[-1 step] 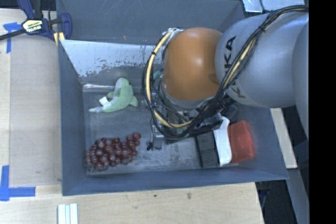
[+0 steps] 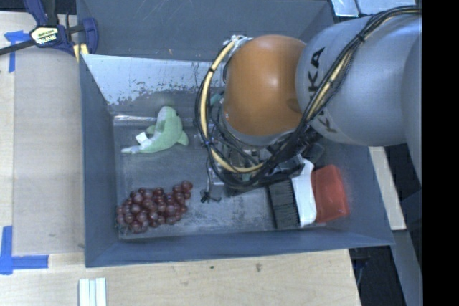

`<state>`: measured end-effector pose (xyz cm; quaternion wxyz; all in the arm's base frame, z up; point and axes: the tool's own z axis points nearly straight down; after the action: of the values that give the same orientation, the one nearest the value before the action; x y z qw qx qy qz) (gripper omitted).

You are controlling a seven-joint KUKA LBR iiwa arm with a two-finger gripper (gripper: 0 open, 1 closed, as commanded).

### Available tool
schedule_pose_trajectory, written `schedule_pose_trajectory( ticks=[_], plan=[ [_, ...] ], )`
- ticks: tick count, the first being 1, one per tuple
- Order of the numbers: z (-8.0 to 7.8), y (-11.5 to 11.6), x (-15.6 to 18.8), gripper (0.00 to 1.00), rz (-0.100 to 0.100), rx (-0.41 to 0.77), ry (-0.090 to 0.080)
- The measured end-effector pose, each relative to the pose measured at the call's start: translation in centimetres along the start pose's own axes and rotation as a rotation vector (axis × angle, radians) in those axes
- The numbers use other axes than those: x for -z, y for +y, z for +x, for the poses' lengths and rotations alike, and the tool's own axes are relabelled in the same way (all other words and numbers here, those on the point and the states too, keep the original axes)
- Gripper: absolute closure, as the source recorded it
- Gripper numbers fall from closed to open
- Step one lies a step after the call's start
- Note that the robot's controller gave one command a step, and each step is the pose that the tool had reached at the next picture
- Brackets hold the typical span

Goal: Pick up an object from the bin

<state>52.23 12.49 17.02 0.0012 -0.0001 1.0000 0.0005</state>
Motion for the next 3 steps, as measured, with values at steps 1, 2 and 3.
schedule_pose_trajectory(
  ticks=[1,2,3],
  plan=[
    [0.3,0.8,-2.3,0.0,-0.002,-0.068,-0.006],
    [1.1,2.0,-6.3,0.0,0.001,-0.084,0.002],
    [1.7,4.1,-7.5,0.0,0.002,-0.029,0.001]
  ],
)
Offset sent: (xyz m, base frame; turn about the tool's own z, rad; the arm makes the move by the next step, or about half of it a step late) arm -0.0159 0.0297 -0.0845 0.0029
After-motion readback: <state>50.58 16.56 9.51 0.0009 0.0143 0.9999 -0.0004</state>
